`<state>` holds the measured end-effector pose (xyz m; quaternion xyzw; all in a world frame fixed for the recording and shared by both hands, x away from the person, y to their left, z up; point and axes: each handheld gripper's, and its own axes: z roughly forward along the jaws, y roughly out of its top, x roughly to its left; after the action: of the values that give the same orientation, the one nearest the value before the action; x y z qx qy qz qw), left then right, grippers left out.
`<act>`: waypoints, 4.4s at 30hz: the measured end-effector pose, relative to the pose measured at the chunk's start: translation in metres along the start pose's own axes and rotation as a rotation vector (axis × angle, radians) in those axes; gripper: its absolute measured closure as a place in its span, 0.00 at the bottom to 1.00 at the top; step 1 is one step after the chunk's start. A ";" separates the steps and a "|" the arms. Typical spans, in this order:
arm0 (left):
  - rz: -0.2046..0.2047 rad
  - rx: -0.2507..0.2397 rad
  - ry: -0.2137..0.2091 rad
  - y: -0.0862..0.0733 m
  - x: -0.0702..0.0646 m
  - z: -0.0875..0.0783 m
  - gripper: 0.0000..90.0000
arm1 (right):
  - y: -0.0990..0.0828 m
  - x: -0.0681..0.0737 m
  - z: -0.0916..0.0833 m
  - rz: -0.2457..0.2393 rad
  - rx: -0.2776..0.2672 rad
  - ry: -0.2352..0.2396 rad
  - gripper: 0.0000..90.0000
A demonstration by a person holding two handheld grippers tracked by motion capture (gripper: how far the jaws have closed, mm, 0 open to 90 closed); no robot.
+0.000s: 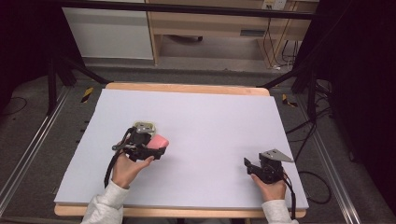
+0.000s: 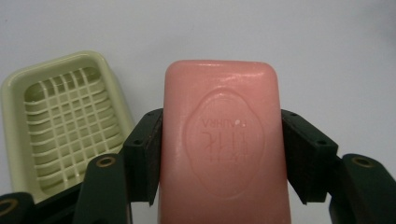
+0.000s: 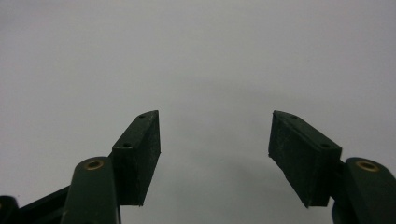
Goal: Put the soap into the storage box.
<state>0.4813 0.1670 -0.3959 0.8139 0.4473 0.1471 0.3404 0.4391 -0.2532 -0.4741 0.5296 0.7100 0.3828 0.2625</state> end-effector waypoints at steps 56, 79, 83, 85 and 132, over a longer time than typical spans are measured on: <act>-0.136 -0.015 0.107 0.008 0.066 0.008 0.41 | 0.001 0.001 0.002 -0.001 0.001 -0.001 0.38; -0.161 0.009 0.155 0.006 0.082 0.030 0.41 | 0.001 0.001 0.003 -0.003 0.005 -0.004 0.38; -0.166 0.010 0.157 0.006 0.083 0.034 0.41 | 0.001 0.001 0.004 -0.003 0.007 0.000 0.38; -0.166 0.012 0.159 0.005 0.084 0.036 0.41 | 0.001 0.001 0.004 0.000 0.006 0.001 0.38; -0.167 0.070 0.200 -0.004 0.084 0.058 0.41 | 0.001 0.001 0.003 -0.004 0.006 -0.002 0.38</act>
<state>0.5571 0.2130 -0.4466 0.7664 0.5501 0.1828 0.2768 0.4423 -0.2512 -0.4750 0.5293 0.7120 0.3796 0.2622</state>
